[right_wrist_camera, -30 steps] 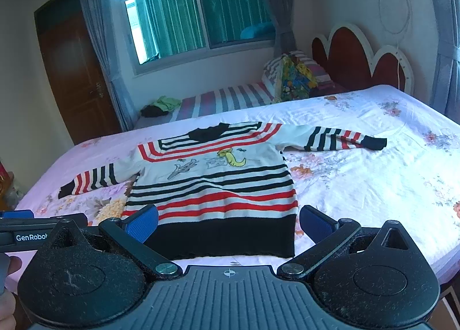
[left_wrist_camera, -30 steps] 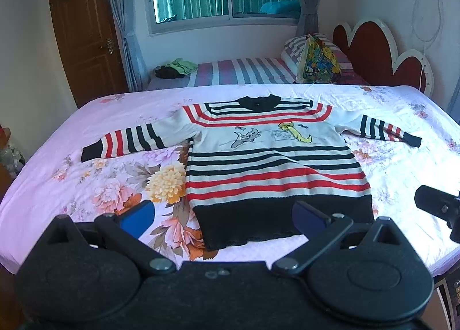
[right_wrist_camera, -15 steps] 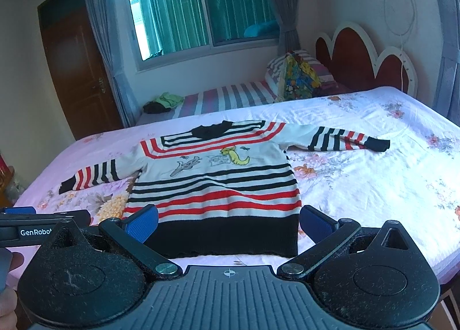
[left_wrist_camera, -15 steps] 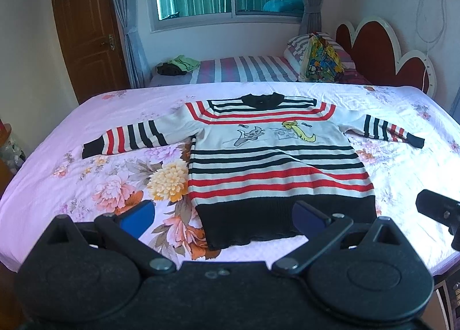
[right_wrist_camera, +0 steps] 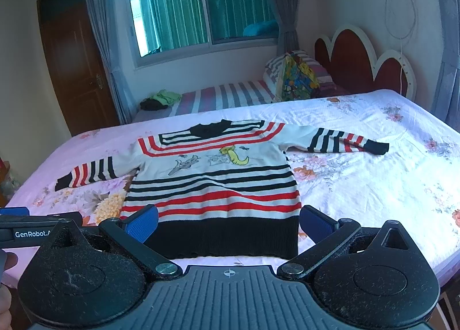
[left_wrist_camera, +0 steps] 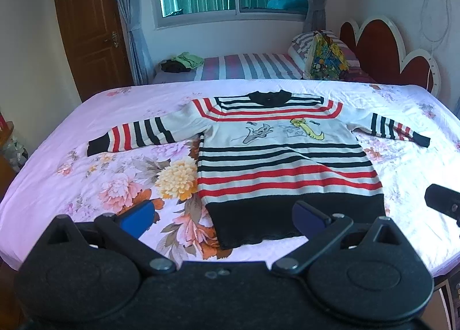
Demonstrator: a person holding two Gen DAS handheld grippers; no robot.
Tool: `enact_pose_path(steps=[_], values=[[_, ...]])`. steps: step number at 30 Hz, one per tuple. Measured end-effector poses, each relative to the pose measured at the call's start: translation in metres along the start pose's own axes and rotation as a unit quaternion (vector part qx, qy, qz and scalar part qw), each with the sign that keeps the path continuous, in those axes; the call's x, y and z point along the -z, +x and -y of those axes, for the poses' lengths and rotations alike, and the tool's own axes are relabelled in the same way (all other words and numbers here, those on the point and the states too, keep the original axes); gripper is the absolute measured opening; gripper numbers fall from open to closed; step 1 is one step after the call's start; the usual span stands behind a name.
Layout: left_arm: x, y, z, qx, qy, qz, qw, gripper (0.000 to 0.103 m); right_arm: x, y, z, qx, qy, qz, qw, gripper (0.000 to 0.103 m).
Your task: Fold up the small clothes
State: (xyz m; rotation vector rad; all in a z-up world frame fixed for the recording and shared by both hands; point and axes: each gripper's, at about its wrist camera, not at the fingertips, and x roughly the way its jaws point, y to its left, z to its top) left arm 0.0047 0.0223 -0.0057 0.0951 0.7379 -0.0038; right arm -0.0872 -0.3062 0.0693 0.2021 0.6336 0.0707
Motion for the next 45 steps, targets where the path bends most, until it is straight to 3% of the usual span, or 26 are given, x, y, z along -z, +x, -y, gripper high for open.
enact_pose_path(steps=[16, 38, 45], values=[[0.003, 0.010, -0.007, 0.001, -0.003, -0.023, 0.9997, 0.102, 0.002, 0.015, -0.010, -0.001, -0.010, -0.020, 1.000, 0.103], [0.003, 0.016, -0.005, 0.002, -0.001, -0.025, 0.9997, 0.102, 0.000, 0.030, -0.006, 0.003, -0.004, -0.025, 1.000, 0.103], [-0.011, 0.034, -0.001, -0.001, -0.005, -0.032, 0.9995, 0.102, -0.006, 0.040, 0.001, 0.009, -0.001, -0.028, 1.000, 0.103]])
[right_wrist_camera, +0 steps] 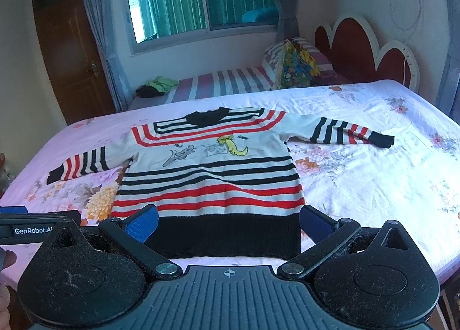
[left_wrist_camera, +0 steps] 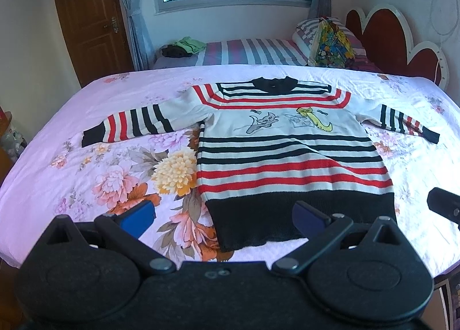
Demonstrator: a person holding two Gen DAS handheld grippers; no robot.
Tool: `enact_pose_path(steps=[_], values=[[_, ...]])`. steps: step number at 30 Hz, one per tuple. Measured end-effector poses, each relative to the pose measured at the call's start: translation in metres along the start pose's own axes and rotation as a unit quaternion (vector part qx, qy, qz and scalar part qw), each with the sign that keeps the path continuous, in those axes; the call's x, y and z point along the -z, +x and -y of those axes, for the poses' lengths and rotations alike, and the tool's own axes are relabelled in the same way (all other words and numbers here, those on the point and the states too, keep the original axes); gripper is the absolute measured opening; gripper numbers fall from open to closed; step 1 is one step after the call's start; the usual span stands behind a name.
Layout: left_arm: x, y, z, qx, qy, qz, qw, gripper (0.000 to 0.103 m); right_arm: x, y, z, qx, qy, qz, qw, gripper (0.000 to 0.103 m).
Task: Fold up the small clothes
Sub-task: 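Move the right gripper to the black sleeve cuff and close on it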
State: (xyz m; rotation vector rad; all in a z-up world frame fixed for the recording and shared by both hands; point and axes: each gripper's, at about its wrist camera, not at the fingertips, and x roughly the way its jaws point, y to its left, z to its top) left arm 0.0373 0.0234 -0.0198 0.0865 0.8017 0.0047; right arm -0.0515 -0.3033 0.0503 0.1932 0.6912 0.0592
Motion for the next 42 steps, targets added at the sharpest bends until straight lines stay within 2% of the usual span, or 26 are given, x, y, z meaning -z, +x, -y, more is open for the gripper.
enact_pose_path(steps=[8, 18, 27, 33, 42], values=[[-0.015, 0.018, 0.006, -0.001, 0.002, -0.007, 1.0000, 0.102, -0.013, 0.018, 0.011, 0.008, 0.006, 0.001, 1.000, 0.103], [-0.046, 0.057, 0.024, 0.001, -0.001, -0.010, 0.9999, 0.102, -0.040, 0.056, 0.048, 0.029, 0.019, 0.010, 0.999, 0.103], [-0.078, 0.103, 0.048, 0.008, -0.014, -0.018, 0.9997, 0.102, -0.071, 0.109, 0.090, 0.037, 0.031, -0.001, 0.999, 0.103], [-0.098, 0.138, 0.068, -0.004, -0.017, -0.027, 0.9995, 0.102, -0.091, 0.141, 0.120, 0.043, 0.036, -0.003, 0.998, 0.103], [-0.122, 0.188, 0.096, -0.010, -0.020, -0.041, 0.9989, 0.101, -0.111, 0.214, 0.186, 0.061, 0.053, -0.036, 0.996, 0.103]])
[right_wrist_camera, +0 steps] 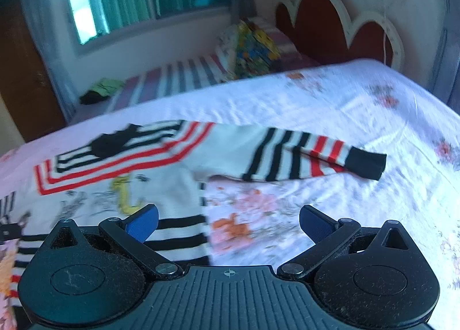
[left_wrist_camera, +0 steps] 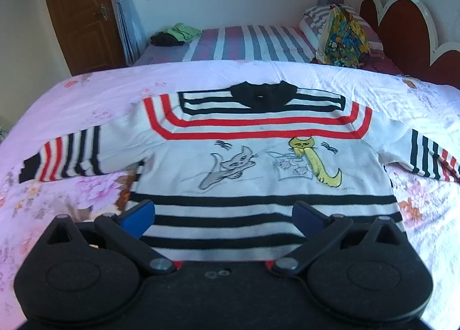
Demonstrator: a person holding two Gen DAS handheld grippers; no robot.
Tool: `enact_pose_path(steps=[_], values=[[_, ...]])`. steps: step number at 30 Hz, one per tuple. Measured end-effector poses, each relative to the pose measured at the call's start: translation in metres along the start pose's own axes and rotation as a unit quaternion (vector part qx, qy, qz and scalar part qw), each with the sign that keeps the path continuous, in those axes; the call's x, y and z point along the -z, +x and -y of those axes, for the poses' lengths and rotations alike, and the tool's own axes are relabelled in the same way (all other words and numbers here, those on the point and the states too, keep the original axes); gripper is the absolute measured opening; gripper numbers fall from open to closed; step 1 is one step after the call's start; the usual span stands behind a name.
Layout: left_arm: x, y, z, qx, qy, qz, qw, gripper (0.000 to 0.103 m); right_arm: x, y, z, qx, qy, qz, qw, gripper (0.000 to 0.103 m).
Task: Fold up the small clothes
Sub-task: 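Move the right gripper to the black sleeve cuff and close on it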
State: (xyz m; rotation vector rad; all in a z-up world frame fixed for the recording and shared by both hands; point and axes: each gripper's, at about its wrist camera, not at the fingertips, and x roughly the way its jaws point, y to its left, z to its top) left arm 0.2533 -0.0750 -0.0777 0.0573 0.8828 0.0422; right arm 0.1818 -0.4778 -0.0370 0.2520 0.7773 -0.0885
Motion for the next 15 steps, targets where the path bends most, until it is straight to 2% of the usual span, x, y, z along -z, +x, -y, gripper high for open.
enact_pose_path(steps=[7, 15], values=[[-0.018, 0.031, 0.025, -0.004, -0.004, -0.002, 1.0000, 0.101, -0.018, 0.056, 0.052, 0.027, 0.029, -0.008, 0.999, 0.103], [-0.031, 0.069, 0.046, -0.016, -0.001, -0.018, 0.9997, 0.098, -0.029, 0.114, 0.112, 0.051, 0.081, -0.040, 0.995, 0.102]])
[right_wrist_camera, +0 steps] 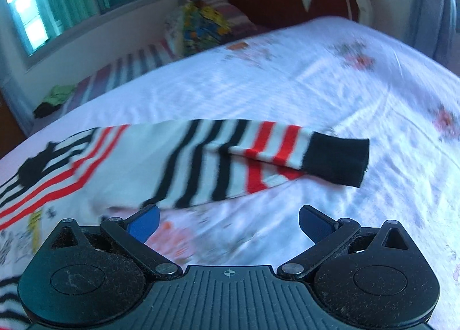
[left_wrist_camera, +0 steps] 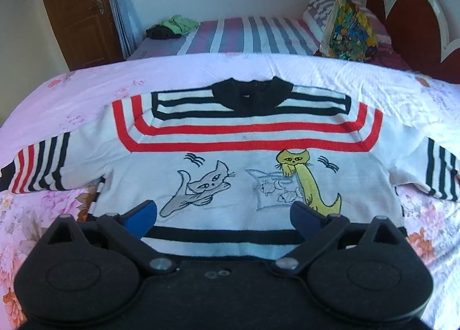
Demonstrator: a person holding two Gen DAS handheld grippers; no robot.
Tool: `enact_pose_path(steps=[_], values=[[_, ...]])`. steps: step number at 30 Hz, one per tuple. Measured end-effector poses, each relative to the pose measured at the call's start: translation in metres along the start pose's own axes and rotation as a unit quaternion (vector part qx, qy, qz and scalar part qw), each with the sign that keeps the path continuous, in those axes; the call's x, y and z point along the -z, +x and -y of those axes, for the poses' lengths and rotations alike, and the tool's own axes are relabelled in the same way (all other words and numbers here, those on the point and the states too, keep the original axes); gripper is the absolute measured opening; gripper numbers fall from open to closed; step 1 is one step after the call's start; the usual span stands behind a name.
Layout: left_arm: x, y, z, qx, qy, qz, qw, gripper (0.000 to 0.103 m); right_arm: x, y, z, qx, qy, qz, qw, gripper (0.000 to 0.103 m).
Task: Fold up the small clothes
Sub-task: 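Move the right gripper to the black sleeve cuff and close on it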
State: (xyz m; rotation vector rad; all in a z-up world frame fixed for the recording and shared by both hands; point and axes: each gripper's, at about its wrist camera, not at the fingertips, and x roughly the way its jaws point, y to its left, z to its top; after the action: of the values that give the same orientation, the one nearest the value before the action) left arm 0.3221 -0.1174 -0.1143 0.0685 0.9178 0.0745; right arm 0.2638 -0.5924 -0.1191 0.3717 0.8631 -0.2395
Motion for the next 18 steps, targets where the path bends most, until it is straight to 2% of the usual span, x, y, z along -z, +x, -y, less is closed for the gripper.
enact_pose_path(steps=[5, 8, 9, 10, 11, 18], values=[[-0.006, 0.017, 0.007, -0.011, 0.000, -0.011, 0.9999, 0.097, -0.012, 0.036, 0.033, 0.012, 0.035, -0.017, 0.999, 0.102], [-0.009, 0.024, 0.009, -0.022, 0.001, -0.015, 0.9996, 0.097, -0.017, 0.052, 0.047, 0.005, 0.057, -0.023, 0.998, 0.102], [-0.009, 0.027, 0.009, -0.025, 0.000, -0.017, 0.9995, 0.097, -0.018, 0.055, 0.050, 0.004, 0.065, -0.024, 0.998, 0.098], [-0.010, 0.029, 0.009, -0.028, -0.001, -0.020, 0.9994, 0.097, -0.019, 0.057, 0.054, 0.004, 0.072, -0.024, 0.997, 0.078], [-0.010, 0.031, 0.009, -0.030, -0.001, -0.022, 0.9993, 0.097, -0.021, 0.060, 0.057, 0.006, 0.079, -0.027, 0.996, 0.071], [-0.010, 0.041, 0.005, -0.047, -0.002, -0.031, 0.9984, 0.097, -0.030, 0.065, 0.078, -0.021, 0.155, -0.012, 0.988, 0.070]])
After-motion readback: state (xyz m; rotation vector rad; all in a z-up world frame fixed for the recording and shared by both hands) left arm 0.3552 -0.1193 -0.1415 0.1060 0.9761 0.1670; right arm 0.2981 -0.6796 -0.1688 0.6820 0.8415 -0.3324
